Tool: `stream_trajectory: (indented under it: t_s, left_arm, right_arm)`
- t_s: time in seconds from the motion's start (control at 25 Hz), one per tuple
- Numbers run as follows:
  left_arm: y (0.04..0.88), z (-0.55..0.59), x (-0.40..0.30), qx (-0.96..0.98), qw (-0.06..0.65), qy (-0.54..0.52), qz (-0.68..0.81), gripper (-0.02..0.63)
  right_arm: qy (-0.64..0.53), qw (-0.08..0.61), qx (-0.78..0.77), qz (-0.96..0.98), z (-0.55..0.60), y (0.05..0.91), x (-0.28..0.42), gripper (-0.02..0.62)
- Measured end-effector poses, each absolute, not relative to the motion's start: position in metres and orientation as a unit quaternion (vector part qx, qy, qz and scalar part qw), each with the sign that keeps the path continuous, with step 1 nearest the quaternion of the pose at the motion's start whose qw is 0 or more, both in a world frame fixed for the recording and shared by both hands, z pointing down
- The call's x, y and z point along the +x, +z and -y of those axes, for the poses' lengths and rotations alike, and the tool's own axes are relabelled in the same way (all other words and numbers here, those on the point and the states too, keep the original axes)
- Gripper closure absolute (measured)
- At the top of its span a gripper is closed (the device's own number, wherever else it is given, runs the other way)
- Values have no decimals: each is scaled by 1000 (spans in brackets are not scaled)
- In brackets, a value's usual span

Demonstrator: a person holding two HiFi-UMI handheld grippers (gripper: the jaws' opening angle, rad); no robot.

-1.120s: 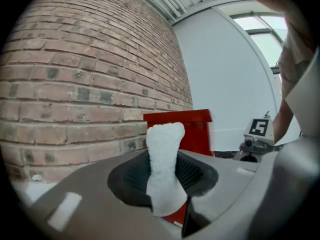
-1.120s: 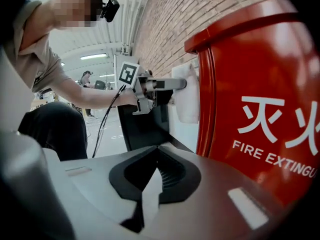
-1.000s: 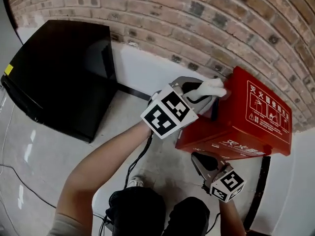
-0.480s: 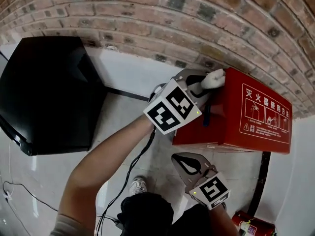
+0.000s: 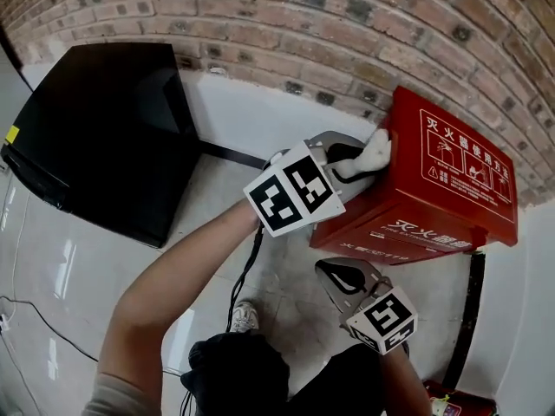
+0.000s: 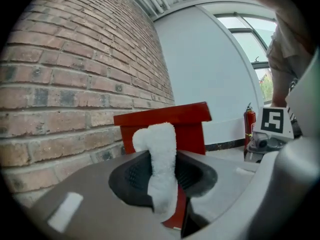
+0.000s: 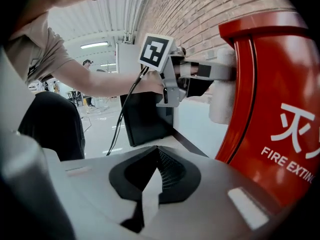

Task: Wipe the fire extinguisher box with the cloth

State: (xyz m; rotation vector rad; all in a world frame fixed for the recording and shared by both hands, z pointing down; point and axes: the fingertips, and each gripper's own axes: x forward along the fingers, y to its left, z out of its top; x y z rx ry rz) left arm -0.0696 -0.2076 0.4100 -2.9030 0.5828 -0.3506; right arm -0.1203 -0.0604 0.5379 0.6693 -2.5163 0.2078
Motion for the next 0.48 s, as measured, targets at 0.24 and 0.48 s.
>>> stream_trajectory:
  t_s: [0.24, 0.48]
  left_arm:
    - [422, 161, -72, -975, 68, -118, -177, 486]
    - [464, 111, -78, -981, 49, -142, -123, 486]
  right_arm:
    - [83, 274, 240, 928, 50, 554, -115, 571]
    - [95, 291, 221, 926, 41, 576, -116, 571]
